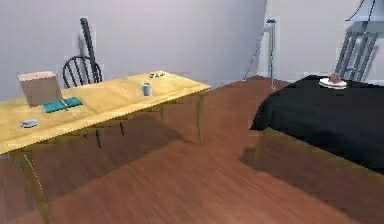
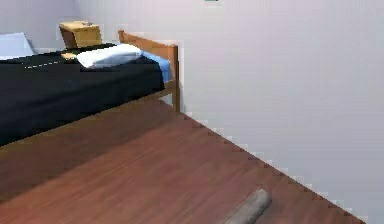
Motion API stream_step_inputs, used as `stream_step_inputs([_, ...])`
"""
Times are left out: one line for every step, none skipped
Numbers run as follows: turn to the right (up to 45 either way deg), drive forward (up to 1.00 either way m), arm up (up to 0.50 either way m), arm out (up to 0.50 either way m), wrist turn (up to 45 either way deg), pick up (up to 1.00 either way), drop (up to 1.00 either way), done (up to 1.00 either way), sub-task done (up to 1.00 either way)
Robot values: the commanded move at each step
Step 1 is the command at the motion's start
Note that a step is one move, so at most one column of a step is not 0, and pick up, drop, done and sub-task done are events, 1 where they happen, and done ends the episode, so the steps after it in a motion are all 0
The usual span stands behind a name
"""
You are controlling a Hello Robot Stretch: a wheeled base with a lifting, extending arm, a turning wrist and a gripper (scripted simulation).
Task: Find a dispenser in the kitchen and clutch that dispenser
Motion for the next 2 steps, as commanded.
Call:
stream_step_inputs([-45.0,0.0,0.0,0.0,0.0,0.0,0.0,0.0,0.0])
stream_step_inputs([-3.0,0.0,0.0,0.0,0.0,0.0,0.0,0.0,0.0])
